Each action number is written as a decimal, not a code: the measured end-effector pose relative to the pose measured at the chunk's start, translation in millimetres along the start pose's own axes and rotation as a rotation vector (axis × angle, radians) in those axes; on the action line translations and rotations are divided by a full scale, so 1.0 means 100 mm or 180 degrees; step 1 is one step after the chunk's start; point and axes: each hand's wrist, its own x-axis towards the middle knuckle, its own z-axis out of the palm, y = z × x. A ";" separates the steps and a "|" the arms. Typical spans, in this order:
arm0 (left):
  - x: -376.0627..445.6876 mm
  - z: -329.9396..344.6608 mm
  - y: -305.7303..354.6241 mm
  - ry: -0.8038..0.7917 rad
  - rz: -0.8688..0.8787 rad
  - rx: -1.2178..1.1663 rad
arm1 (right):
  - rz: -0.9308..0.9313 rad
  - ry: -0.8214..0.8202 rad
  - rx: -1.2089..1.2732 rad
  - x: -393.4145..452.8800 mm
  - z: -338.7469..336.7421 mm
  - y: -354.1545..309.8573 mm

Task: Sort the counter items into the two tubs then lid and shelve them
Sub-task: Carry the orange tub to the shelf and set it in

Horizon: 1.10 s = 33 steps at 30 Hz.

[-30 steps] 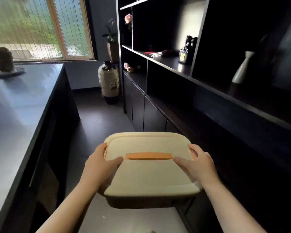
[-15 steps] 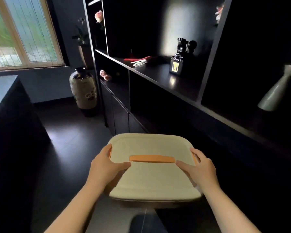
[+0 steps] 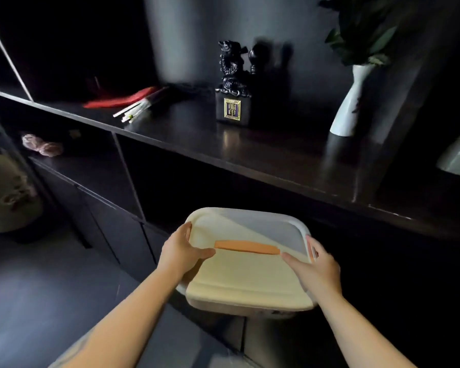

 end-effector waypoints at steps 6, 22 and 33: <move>0.84 0.06 -0.06 -0.0406 0.0198 0.0060 | 0.0446 0.0492 -0.0074 0.21 0.44 -0.13; 1.19 0.46 -0.04 0.0334 0.1803 0.1391 | 0.0806 0.0839 0.0705 0.87 1.05 -0.48; 1.25 0.42 0.04 0.0034 0.1621 0.1456 | -0.0433 0.0535 -0.2064 0.53 1.00 -0.41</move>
